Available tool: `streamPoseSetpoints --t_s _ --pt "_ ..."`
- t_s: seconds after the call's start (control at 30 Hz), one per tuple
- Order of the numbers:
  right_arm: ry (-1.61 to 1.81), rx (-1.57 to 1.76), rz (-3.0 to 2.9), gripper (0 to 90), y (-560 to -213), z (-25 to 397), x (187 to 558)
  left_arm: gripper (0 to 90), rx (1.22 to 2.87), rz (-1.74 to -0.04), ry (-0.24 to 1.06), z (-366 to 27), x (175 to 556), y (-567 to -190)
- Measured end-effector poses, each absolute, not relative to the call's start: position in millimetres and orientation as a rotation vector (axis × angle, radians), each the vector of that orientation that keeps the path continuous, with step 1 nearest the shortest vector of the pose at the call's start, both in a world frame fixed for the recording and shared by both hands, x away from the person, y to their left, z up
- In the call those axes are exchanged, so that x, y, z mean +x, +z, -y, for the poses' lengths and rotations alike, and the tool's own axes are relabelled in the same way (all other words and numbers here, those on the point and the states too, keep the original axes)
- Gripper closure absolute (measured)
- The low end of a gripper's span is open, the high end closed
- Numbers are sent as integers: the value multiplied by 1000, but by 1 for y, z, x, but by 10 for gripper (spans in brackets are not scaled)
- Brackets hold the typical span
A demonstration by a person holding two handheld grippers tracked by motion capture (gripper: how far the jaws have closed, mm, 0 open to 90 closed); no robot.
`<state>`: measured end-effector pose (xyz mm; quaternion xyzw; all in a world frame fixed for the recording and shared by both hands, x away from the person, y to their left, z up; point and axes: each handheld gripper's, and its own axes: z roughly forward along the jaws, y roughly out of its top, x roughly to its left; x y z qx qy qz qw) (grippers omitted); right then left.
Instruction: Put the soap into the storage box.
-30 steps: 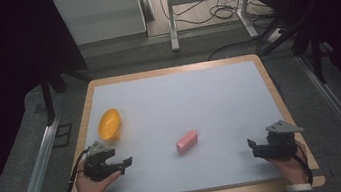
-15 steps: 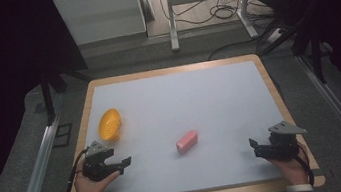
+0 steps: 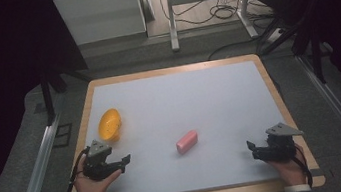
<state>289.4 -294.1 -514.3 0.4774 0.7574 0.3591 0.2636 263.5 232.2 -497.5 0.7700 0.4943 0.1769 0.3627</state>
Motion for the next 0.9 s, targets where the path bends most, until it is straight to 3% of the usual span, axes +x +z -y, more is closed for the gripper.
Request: streamPoseSetpoints --t_s 0.9 --pt "993 1301 -2026 95 -510 296 286 217 2078 -1122 449 -194 285 -473"
